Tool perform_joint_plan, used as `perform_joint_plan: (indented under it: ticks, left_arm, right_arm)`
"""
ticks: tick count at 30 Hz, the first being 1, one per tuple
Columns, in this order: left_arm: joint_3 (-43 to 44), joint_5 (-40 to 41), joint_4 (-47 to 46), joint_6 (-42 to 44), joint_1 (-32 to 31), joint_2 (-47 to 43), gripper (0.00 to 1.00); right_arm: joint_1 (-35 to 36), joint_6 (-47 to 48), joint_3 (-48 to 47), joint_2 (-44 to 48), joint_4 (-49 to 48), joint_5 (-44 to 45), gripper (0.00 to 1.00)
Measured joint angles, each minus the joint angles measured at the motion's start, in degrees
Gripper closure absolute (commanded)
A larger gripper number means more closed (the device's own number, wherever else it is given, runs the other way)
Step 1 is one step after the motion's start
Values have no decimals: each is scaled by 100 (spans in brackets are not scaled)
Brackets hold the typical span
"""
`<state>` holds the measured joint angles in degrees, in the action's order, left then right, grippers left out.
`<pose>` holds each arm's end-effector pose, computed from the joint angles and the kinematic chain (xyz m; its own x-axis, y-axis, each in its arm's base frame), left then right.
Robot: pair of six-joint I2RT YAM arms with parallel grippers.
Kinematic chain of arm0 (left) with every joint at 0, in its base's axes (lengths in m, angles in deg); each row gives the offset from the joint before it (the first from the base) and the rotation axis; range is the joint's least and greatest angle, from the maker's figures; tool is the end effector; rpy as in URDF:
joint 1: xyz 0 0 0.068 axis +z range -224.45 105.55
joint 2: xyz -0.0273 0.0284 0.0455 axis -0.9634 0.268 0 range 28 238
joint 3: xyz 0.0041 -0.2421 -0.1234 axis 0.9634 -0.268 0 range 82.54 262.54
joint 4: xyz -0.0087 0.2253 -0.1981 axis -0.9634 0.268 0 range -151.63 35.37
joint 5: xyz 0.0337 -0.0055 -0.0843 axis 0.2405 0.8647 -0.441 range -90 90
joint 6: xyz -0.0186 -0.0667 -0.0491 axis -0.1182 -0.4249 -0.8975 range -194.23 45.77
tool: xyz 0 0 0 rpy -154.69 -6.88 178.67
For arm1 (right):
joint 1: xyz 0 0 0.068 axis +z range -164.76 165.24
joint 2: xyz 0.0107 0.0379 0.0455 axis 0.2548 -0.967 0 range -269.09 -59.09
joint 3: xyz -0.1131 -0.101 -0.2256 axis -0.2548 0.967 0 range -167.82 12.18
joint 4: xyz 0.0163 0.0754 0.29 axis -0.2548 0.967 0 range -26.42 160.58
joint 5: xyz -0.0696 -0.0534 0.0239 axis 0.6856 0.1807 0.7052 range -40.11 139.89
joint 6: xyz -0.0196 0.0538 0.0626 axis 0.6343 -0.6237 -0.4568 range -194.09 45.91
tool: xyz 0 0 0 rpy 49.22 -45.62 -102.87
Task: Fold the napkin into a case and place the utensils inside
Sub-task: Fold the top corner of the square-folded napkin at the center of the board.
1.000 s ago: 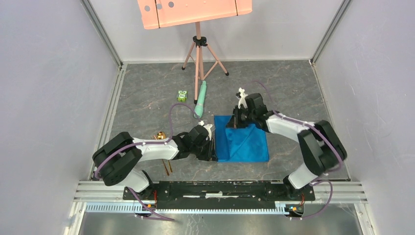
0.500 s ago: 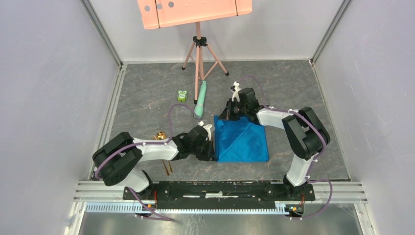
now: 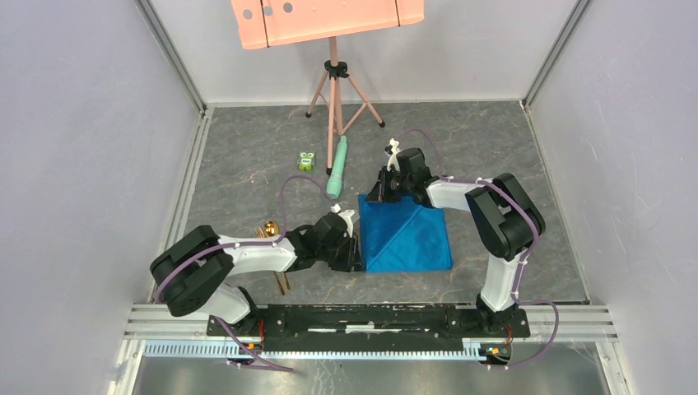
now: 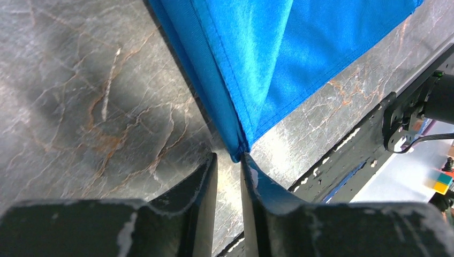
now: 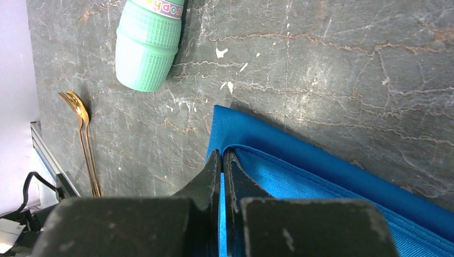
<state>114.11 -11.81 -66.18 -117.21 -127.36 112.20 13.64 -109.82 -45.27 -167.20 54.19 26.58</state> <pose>0.1765 -0.2589 0.0748 -0.9168 0.1062 -0.3851 0.3257 0.7567 -0.5668 0.3700 0.2335 0.0864 -0.8788 0.1345 -0.4578 -0.2282 0.7242 0.6508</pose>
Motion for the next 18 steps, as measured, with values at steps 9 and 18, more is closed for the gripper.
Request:
perform_joint_plan:
  ticks: [9, 18]
  left_arm:
    - [-125, 151, 555, 2, 0, -614, 53]
    - [-68, 164, 627, -4, 0, -748, 46]
  right_arm:
    - [0, 52, -48, -50, -37, -85, 90]
    - [35, 107, -50, -52, -90, -236, 90]
